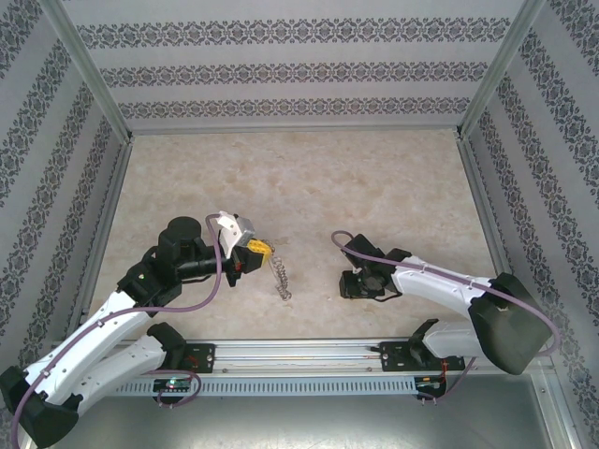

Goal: Put the keys on the keyring

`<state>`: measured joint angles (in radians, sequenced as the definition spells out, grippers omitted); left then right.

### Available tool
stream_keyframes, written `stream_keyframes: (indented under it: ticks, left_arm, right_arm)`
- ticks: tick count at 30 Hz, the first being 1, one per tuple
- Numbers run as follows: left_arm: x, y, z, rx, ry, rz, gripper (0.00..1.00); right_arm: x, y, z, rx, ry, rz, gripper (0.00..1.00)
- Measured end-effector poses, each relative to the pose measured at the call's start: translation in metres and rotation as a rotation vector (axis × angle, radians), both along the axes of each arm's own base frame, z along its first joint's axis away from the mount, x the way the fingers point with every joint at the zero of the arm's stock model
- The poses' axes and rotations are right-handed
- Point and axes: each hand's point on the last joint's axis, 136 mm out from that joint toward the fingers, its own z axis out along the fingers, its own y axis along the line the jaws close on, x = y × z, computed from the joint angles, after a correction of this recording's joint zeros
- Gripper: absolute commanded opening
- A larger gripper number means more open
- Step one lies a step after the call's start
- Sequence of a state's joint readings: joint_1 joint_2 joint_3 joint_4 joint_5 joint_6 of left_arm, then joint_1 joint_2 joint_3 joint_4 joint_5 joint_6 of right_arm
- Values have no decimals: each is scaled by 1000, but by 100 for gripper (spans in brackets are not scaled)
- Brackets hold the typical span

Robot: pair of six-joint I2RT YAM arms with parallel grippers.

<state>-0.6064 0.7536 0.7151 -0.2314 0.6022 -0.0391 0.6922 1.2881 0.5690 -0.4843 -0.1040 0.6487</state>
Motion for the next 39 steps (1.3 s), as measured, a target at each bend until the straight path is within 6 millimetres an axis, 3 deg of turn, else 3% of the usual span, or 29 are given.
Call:
stream_keyframes:
  ticks: [5, 11, 26, 33, 39]
  left_arm:
    - [-2, 1, 4, -9, -13, 0, 0]
    - [-2, 2, 4, -9, -14, 0, 0]
    - [-1, 1, 1, -3, -6, 1, 0]
    - [0, 1, 1, -1, -6, 4, 0]
    - [0, 2, 2, 0, -15, 11, 0]
  right_arm:
    - [6, 6, 4, 21, -21, 11, 18]
    - [14, 25, 17, 64, -74, 72, 0]
    - [33, 25, 49, 73, -208, 68, 0]
    - [61, 48, 37, 45, -190, 112, 7]
    - [64, 55, 25, 41, -171, 145, 21]
